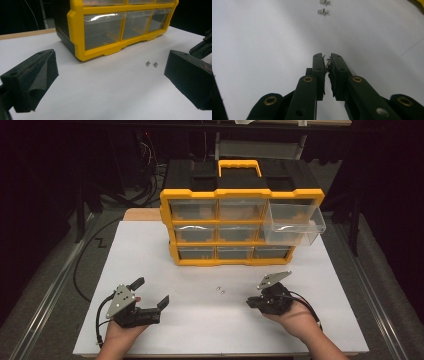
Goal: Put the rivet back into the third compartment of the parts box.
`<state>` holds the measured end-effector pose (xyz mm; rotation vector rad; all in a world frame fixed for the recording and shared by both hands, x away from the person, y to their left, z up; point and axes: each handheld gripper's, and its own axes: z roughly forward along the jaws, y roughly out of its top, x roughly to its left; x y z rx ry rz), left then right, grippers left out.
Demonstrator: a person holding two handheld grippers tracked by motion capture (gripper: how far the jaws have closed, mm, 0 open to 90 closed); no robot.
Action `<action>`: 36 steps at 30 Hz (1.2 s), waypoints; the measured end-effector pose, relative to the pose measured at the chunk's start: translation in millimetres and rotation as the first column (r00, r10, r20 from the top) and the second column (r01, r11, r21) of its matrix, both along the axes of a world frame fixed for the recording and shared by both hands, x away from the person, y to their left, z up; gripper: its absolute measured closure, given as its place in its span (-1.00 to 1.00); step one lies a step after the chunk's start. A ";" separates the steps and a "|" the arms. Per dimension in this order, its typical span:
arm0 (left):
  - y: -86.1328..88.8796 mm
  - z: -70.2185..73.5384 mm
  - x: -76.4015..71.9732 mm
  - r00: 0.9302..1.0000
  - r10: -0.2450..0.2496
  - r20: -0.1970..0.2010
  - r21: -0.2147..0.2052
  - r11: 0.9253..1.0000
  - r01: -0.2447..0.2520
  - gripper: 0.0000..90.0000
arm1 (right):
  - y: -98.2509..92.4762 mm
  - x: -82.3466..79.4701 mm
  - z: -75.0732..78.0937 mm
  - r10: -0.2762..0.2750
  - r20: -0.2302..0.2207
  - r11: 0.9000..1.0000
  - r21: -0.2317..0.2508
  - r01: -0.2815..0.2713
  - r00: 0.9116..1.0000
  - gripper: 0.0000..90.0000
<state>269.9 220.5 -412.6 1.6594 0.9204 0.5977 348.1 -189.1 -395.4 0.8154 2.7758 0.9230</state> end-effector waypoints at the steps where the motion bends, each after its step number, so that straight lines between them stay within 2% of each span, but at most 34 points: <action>1: 0.0 0.0 0.0 1.000 0.000 0.000 0.000 1.000 0.000 -1.00 | -0.9 -0.1 0.7 0.009 -0.008 1.000 -0.003 -0.009 1.000 0.87; 2: -1.4 0.2 -0.5 1.000 -0.001 0.006 0.011 1.000 0.001 -1.00 | -0.9 -0.1 0.7 0.009 -0.008 1.000 -0.003 -0.009 1.000 0.87; 7: -5.2 -0.2 0.2 1.000 -0.013 0.024 0.030 0.999 0.012 -1.00 | -5.7 -1.4 3.6 0.039 -0.058 0.996 -0.073 -0.043 0.998 0.87; 8: -5.6 -0.4 0.8 1.000 -0.014 0.027 0.033 0.999 0.013 -1.00 | -8.1 -0.7 5.3 0.048 -0.079 0.994 -0.097 -0.055 0.996 0.87; 12: -7.0 -0.4 0.7 0.999 -0.020 0.027 0.035 0.999 0.019 -1.00 | -12.3 -0.9 10.7 0.070 -0.091 0.988 -0.128 -0.081 0.993 0.87; 15: -7.6 0.0 -1.4 0.999 -0.026 0.032 0.040 0.999 0.025 -1.00 | -14.6 -2.4 16.0 0.085 -0.103 0.987 -0.131 -0.099 0.991 0.87; 16: -7.6 0.2 -2.0 0.999 -0.028 0.033 0.039 0.999 0.026 -1.00 | -16.0 -3.9 21.4 0.104 -0.114 0.984 -0.136 -0.119 0.988 0.87; 20: -9.8 0.4 -3.7 0.999 -0.037 0.039 0.045 0.998 0.035 -1.00 | -20.9 -5.2 38.5 0.109 -0.120 0.980 -0.151 -0.126 0.987 0.87; 21: -9.8 0.4 -3.7 0.999 -0.037 0.039 0.045 0.998 0.035 -1.00 | -20.9 -5.2 38.5 0.109 -0.120 0.980 -0.151 -0.126 0.987 0.87; 22: -10.4 0.3 -3.8 0.999 -0.038 0.038 0.044 0.998 0.036 -1.00 | -23.7 -5.6 48.6 0.119 -0.127 0.979 -0.152 -0.137 0.985 0.87; 26: -12.6 -0.7 -3.0 0.998 -0.052 0.034 0.058 0.997 0.050 -1.00 | -27.9 -6.4 69.2 0.133 -0.113 0.973 -0.173 -0.151 0.985 0.87; 36: -12.0 0.0 -5.0 0.998 -0.048 0.041 0.061 0.997 0.046 -1.00 | -34.0 -4.1 115.0 0.192 -0.115 0.959 -0.190 -0.211 0.975 0.87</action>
